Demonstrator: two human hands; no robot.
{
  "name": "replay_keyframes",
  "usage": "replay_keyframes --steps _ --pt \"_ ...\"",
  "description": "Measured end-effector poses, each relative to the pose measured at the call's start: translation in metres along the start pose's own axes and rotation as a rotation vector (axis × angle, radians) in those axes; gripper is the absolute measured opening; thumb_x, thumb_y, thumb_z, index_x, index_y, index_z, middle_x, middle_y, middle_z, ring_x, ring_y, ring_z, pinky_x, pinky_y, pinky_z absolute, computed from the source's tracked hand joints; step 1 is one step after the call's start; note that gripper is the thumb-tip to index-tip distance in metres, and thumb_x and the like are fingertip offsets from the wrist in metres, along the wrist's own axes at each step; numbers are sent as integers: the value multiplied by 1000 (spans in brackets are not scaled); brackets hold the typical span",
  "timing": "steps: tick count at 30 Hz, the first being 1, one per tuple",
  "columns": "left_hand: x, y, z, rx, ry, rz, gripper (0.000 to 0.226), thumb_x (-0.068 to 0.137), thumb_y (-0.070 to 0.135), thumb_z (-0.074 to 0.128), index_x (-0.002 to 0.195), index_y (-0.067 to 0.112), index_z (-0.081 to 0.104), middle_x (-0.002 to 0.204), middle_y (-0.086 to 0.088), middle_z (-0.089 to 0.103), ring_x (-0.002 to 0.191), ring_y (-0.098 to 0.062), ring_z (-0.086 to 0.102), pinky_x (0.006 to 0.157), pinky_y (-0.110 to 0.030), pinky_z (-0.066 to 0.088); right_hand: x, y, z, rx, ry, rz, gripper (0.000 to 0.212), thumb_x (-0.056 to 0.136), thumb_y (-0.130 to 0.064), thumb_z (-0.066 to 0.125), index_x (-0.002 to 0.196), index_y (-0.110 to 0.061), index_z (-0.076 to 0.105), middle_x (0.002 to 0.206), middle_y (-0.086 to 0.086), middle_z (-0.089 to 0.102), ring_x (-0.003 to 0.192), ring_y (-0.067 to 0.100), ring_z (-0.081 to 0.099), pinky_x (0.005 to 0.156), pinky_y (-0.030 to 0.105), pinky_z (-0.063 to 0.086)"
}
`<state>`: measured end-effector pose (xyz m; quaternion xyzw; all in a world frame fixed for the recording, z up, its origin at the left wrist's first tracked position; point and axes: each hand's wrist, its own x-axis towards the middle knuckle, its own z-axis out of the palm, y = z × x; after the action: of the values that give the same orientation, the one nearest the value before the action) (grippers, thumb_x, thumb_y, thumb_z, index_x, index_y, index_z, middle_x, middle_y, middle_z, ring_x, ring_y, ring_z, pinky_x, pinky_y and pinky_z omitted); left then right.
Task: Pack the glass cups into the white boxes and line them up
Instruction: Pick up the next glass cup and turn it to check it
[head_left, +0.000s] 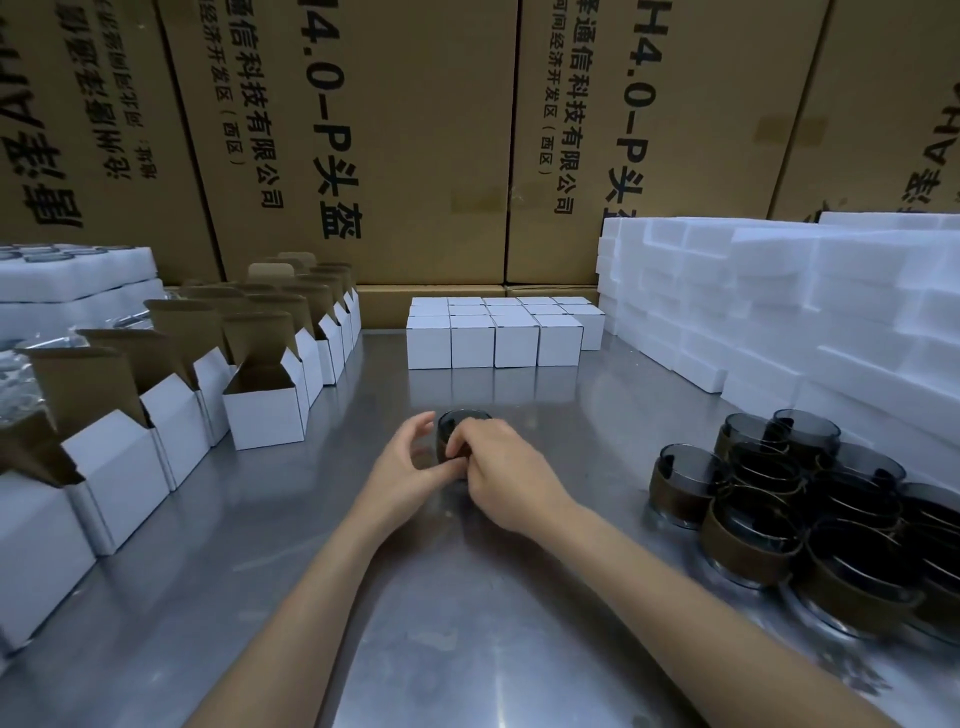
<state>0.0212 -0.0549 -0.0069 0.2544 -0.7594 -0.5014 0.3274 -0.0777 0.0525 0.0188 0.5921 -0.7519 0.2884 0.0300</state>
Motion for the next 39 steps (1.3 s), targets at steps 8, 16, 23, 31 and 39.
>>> replay_keyframes --steps 8,16,23,31,39 --pt "-8 2 0 65 -58 97 58 68 14 85 117 19 54 107 9 63 94 3 60 79 -4 43 -16 15 12 370 131 30 48 77 -10 47 121 -27 46 126 -7 49 119 5 43 100 28 38" --pt "-7 0 1 42 -46 143 59 67 3 84 115 18 52 115 -1 63 110 -16 61 94 -24 48 -8 38 12 577 -31 207 77 77 -36 77 141 -24 37 134 -13 51 124 2 46 106 27 37" --pt "-8 1 6 172 -34 315 67 63 11 83 111 35 43 113 11 59 109 -6 56 95 -25 46 -10 33 6 595 104 75 61 69 -11 83 118 -28 52 119 -16 58 113 2 52 96 23 42" --pt "-10 1 10 363 26 405 66 67 7 73 115 33 36 116 9 52 107 -15 54 84 -44 49 -10 31 6 595 135 32 64 67 -2 81 116 -26 48 126 -6 52 117 4 47 93 22 44" --pt "-9 2 9 310 -11 405 67 69 12 73 121 34 38 118 14 54 112 -11 54 91 -33 47 -9 34 8 631 162 81 60 67 -9 84 114 -27 52 116 -17 58 106 -11 50 86 7 39"
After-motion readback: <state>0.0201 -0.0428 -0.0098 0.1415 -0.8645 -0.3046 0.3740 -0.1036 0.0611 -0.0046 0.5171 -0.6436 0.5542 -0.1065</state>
